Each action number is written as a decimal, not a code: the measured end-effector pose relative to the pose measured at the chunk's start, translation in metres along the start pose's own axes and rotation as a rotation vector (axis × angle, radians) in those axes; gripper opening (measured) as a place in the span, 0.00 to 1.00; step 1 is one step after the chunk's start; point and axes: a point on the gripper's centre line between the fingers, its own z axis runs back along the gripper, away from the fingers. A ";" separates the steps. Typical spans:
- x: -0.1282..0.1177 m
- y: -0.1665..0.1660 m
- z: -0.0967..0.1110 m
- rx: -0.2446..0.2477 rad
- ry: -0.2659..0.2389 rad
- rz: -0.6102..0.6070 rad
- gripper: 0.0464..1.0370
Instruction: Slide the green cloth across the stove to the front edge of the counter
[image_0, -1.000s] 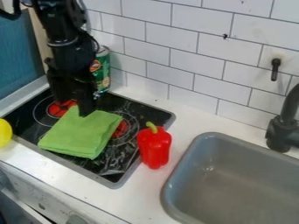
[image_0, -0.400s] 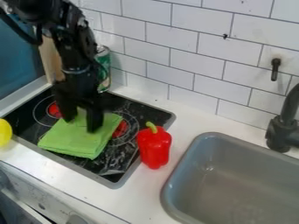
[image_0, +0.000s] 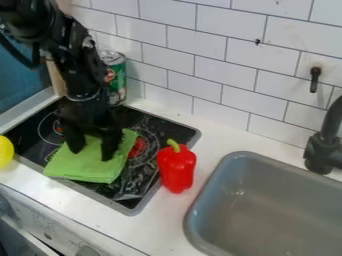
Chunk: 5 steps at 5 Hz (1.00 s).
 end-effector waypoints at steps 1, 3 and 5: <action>-0.015 -0.015 0.004 -0.048 0.008 0.003 0.96; -0.040 -0.028 0.003 -0.059 0.061 -0.049 0.96; -0.070 -0.033 0.009 -0.098 0.147 -0.075 0.96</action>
